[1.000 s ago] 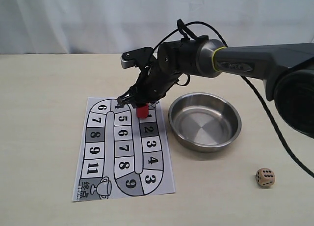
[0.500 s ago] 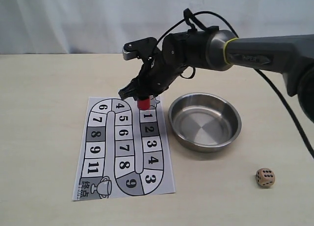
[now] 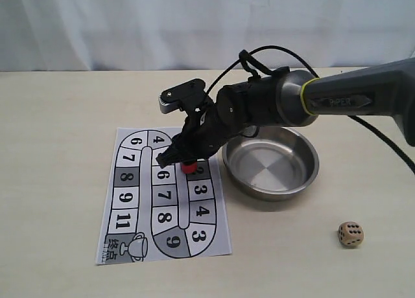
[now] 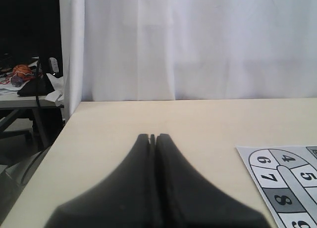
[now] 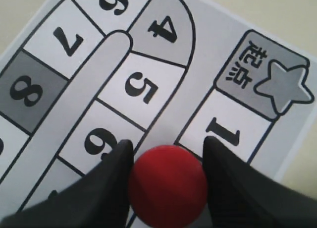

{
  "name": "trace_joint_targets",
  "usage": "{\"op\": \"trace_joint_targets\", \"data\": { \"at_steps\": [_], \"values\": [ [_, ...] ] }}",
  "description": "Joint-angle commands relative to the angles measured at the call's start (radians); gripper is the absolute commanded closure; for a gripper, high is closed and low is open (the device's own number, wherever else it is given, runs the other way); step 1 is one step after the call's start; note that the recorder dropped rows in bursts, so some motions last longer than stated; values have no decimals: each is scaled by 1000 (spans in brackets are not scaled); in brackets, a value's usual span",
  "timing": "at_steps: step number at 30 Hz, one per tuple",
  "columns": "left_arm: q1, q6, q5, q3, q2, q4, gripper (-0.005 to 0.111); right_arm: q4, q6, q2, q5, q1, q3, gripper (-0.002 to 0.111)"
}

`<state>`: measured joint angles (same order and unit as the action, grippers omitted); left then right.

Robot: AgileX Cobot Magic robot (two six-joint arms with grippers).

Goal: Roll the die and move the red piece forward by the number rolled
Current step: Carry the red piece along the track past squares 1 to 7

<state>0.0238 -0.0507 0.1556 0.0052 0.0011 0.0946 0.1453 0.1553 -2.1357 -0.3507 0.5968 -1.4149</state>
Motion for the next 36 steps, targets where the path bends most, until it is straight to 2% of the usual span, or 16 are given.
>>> {"op": "trace_joint_targets", "data": {
  "at_steps": [1,19,25,29,36],
  "values": [
    [0,-2,-14,-5,-1,0,107,-1,-19,-11,25,-4,25,104],
    [0,-2,-12,-5,-1,-2,107,0,-21,99,-75,5,51,104],
    [0,-2,-12,-5,-1,-2,107,-13,-10,126,19,46,153,104],
    [0,-2,-12,-5,-1,-2,107,-27,-14,128,105,39,208,104],
    [0,-2,-12,-5,-1,-2,107,-27,-32,124,119,23,259,104]
  ]
}}
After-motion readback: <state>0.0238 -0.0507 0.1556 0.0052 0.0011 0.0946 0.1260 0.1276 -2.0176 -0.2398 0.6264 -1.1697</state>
